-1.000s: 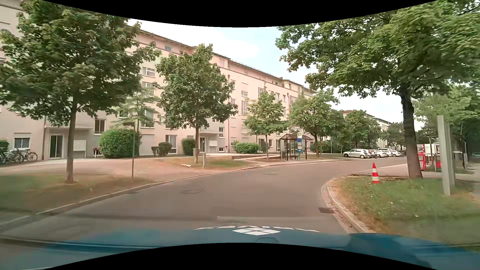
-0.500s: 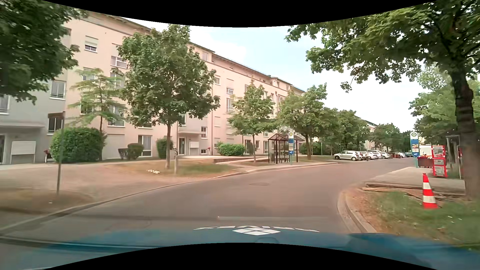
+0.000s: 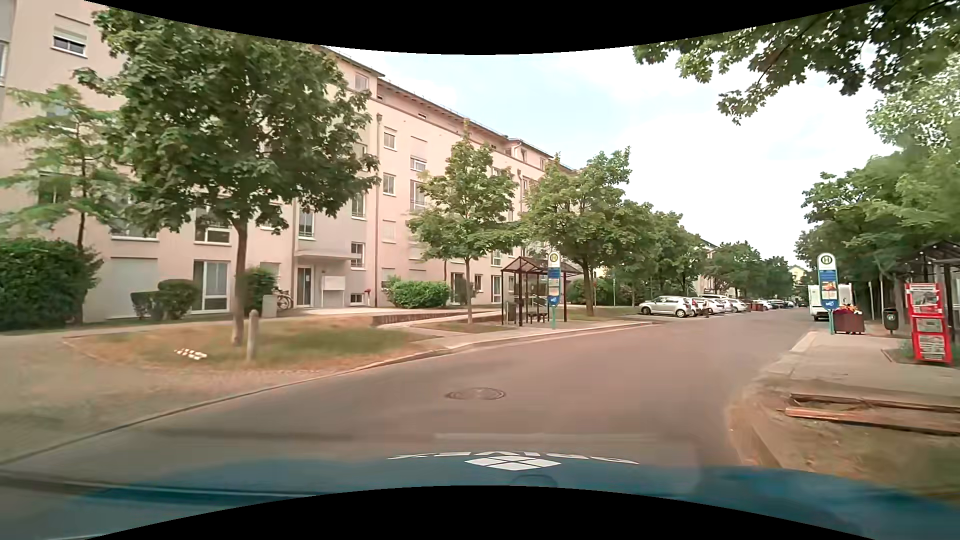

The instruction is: Follow the waypoints while adhering to traffic rules and regulations

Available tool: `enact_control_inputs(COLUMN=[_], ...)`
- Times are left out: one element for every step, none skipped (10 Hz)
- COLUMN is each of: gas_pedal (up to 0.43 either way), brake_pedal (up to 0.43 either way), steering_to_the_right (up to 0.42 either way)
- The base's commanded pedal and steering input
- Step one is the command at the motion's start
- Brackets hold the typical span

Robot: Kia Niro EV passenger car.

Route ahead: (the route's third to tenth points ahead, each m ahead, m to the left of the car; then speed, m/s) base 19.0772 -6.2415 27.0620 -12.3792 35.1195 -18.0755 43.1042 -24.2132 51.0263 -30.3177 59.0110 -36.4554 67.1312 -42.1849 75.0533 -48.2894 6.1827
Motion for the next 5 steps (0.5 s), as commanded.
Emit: enact_control_inputs(gas_pedal=[0.150,0.150,0.150,0.150,0.150], brake_pedal=[0.000,0.000,0.000,0.000,0.000], steering_to_the_right=[0.157,0.171,0.183,0.193,0.203])
